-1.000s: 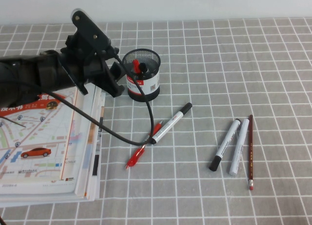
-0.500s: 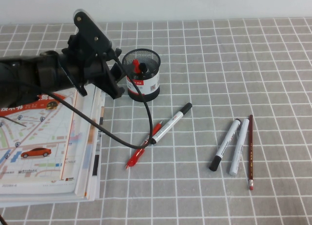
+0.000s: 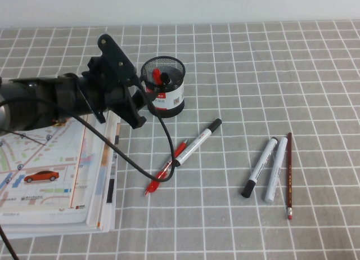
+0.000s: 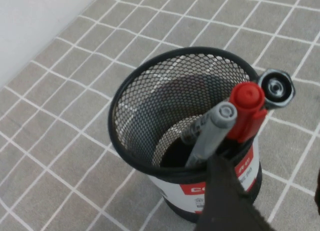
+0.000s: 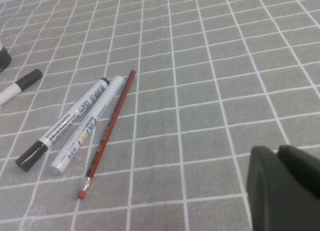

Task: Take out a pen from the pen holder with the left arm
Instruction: 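Take a marker out of the pen holder and lay it on the table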

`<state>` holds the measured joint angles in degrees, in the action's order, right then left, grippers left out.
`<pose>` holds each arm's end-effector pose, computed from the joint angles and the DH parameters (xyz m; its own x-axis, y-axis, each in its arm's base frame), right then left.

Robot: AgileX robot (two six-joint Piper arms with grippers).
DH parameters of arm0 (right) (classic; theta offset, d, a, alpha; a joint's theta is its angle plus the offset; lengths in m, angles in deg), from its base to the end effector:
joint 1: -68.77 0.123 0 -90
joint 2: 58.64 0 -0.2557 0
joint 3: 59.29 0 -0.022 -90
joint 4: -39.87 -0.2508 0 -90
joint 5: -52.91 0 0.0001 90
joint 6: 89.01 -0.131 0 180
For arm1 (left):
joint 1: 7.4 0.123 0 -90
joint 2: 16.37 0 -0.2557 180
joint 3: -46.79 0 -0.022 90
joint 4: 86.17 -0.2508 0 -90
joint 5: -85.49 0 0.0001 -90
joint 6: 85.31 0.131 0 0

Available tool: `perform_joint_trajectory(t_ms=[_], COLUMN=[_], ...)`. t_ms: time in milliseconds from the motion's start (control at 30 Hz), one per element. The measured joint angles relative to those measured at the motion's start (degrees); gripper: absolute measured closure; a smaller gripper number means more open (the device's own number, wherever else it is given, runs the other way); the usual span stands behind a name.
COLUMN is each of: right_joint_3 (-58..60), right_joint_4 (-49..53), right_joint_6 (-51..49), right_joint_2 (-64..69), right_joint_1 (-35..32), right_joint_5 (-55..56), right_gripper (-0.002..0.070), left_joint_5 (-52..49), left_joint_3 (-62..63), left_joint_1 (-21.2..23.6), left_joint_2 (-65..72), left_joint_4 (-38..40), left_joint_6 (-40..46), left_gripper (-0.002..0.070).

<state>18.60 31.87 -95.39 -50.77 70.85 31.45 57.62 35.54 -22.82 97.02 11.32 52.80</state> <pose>0.1199 0.0110 0.1601 -0.3045 0.2279 -0.9249 -0.0125 0.9699 0.2431 0.3889 -0.1703 0.1740 0.0166 0.5820 -0.8130 0.7912 0.4895 0.3665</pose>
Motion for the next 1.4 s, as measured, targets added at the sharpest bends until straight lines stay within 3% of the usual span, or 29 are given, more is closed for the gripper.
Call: perform_joint_trajectory(t_ms=[367,900,1200,1400], right_joint_3=[0.0,0.0,0.0,0.0], right_joint_4=[0.0,0.0,0.0,0.0], right_joint_6=[0.0,0.0,0.0,0.0], right_joint_2=[0.0,0.0,0.0,0.0], right_joint_1=[0.0,0.0,0.0,0.0], right_joint_5=[0.0,0.0,0.0,0.0], right_gripper=[0.0689,0.0689,0.0689,0.0689], left_joint_5=[-0.9,-1.4,-1.4,-1.5], left_joint_3=[1.1,7.0,7.4,7.4], left_joint_1=[0.0,0.0,0.0,0.0], left_joint_2=[0.7,3.9,4.0,4.0], left_joint_4=[0.0,0.0,0.0,0.0], left_joint_6=[2.2,-1.9,-2.2,-2.3], left_gripper=[0.0337,0.0349,0.0513,0.0551])
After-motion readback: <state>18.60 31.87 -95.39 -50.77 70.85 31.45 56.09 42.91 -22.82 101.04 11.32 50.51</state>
